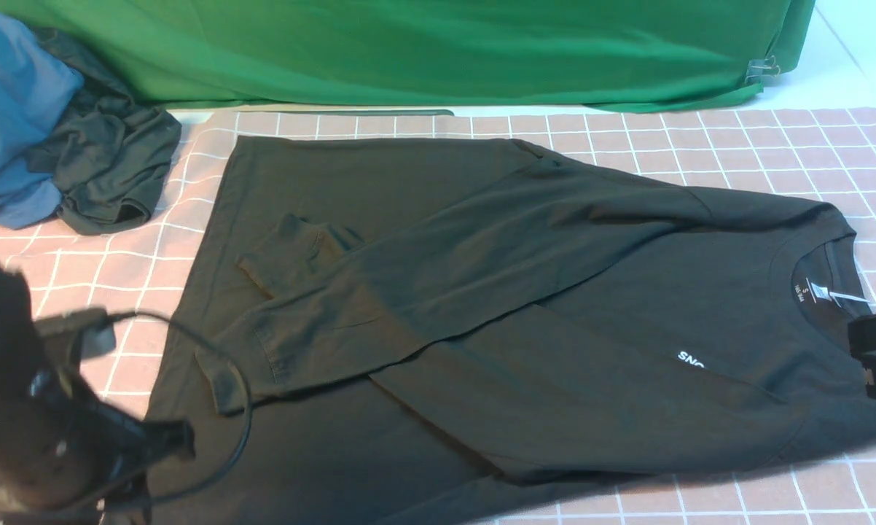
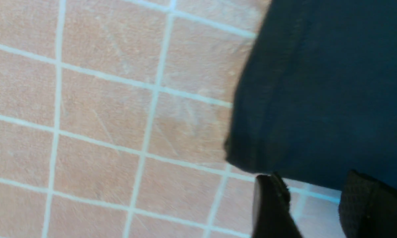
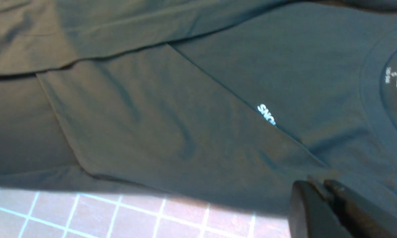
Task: Fold a long-sleeved shirt over a pink coffee tablecloth.
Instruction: 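Grasp the near edge of the shirt at its hem and shoulder corners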
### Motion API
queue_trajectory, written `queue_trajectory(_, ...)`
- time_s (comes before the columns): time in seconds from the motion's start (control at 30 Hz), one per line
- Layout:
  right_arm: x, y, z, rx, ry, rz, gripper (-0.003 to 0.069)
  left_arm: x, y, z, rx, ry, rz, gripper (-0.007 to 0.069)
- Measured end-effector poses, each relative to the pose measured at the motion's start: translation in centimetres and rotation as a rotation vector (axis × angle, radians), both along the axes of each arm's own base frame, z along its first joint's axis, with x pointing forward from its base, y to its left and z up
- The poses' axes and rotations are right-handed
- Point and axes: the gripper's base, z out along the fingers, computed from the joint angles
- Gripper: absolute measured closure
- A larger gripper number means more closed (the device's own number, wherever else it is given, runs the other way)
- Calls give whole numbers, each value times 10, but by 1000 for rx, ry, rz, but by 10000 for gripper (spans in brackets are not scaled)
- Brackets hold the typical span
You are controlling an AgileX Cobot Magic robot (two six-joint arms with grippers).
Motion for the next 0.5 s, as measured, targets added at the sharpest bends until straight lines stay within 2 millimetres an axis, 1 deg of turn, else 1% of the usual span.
queue_trajectory(0.1, 1, 0, 1, -5, -12, 11, 571, -6, 2, -14, 19, 3, -1, 190)
queue_trajectory(0.13, 1, 1, 1, -3, -15, 11, 571, -8, 4, -20, 33, -5, 2, 151)
queue_trajectory(0.2, 1, 1, 1, -2, -19, 12, 571, -8, 5, -23, 39, -12, 11, 118)
queue_trajectory(0.23, 1, 1, 1, 1, -24, 13, 569, -7, 5, -24, 46, -24, 16, 83)
queue_trajectory(0.27, 2, 1, 1, 1, -25, 13, 569, -5, 5, -24, 46, -38, 19, 64)
queue_trajectory(0.33, 2, 1, 2, 2, -28, 14, 569, -2, 5, -24, 39, -77, 18, 48)
queue_trajectory(0.4, 2, 1, 2, 1, -30, 16, 568, 2, 4, -24, 28, -107, 20, 50)
queue_trajectory(0.5, 2, 1, 2, -3, -31, 20, 568, 4, 2, -28, 10, -104, 34, 60)
